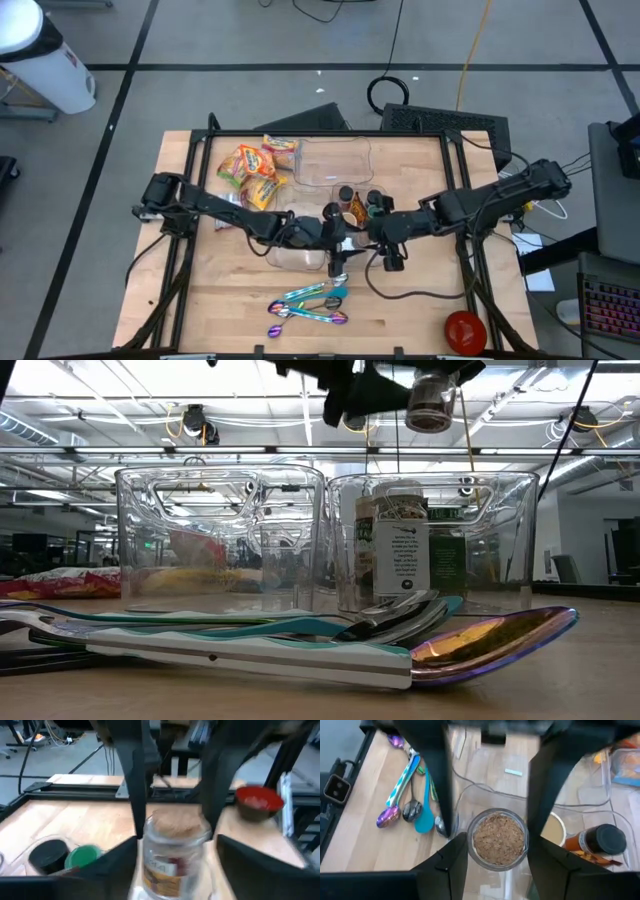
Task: Pick & Place Food Item
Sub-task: Put the brown seasoning bottle into the bottom right transparent bin
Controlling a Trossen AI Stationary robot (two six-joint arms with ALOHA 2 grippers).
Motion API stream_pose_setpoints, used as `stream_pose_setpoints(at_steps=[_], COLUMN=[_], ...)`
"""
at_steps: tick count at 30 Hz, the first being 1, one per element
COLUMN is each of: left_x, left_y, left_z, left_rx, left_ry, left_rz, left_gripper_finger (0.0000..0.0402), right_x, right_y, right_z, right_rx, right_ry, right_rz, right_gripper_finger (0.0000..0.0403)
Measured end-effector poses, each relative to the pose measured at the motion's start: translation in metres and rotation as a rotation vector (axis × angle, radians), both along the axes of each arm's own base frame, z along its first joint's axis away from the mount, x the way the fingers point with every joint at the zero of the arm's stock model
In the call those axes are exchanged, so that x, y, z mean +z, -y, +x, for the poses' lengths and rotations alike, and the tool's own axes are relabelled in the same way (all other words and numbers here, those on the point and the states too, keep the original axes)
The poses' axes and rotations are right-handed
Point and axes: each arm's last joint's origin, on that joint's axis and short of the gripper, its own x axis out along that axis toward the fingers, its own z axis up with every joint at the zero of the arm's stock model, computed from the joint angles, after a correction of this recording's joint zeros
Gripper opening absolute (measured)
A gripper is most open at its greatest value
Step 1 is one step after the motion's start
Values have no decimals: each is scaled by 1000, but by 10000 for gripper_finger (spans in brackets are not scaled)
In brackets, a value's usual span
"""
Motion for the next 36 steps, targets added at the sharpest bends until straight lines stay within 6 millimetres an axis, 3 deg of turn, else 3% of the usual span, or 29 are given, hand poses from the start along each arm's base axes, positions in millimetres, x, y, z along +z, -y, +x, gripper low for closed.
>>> stream_pose_setpoints(at_steps=[3,5,10,18,27,36], left_x=[12,16,33,48,47,48], left_y=[1,0,-3,2,1,-1], left_z=[-4,-6,-18,-29,-29,-28], left_rx=[-4,-5,-13,-43,-35,-33], left_ry=[31,36,18,33,34,41], left_rz=[-9,-9,1,11,1,6], left_gripper_finger=[367,385,337,283,271,271], right_x=[1,2,0,-42,-92,-98], right_y=[1,1,2,5,11,28], right_z=[-3,-6,-10,-13,-16,-12], right_rx=[-1,-8,-30,-70,-99,-117], right_ry=[-7,-15,-33,-105,-129,-120], right_rz=[0,2,20,27,61,115], right_gripper_finger=[160,160,160,160,160,160])
